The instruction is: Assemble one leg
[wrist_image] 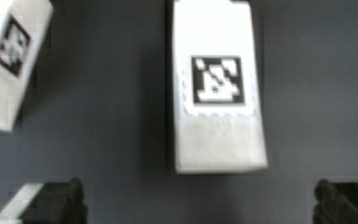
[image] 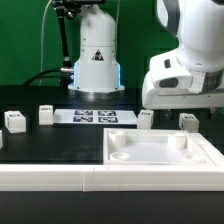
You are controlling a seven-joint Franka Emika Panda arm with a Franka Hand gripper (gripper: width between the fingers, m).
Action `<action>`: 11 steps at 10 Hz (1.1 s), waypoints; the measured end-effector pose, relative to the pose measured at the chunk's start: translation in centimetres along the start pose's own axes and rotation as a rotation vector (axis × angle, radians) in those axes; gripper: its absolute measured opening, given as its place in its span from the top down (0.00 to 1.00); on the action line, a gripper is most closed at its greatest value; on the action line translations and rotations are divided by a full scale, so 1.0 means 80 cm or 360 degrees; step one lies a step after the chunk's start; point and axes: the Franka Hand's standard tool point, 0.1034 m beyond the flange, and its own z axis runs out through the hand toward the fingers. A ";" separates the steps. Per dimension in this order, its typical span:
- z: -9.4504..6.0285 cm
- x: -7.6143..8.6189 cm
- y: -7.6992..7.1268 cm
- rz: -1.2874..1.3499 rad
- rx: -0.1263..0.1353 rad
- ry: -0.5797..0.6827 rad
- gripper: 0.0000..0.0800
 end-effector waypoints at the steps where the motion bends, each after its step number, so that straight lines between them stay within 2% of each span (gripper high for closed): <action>1: 0.004 0.003 0.000 0.0001 0.0001 -0.0041 0.19; 2: 0.010 -0.008 -0.001 0.0007 -0.0020 -0.0181 0.19; 3: 0.017 -0.010 -0.003 0.0009 -0.0032 -0.0312 0.19; 5: 0.030 -0.004 -0.004 0.0022 -0.0038 -0.0428 0.19; 7: 0.039 -0.004 -0.005 0.0053 -0.0048 -0.0424 0.19; 9: 0.047 -0.010 -0.008 0.0122 -0.0090 -0.0446 0.19; 11: 0.047 -0.007 0.000 0.0128 -0.0086 -0.0444 0.19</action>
Offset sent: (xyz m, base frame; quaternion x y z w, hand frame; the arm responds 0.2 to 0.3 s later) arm -0.0061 -0.0012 -0.0140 -0.0414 -0.1535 0.0370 0.9866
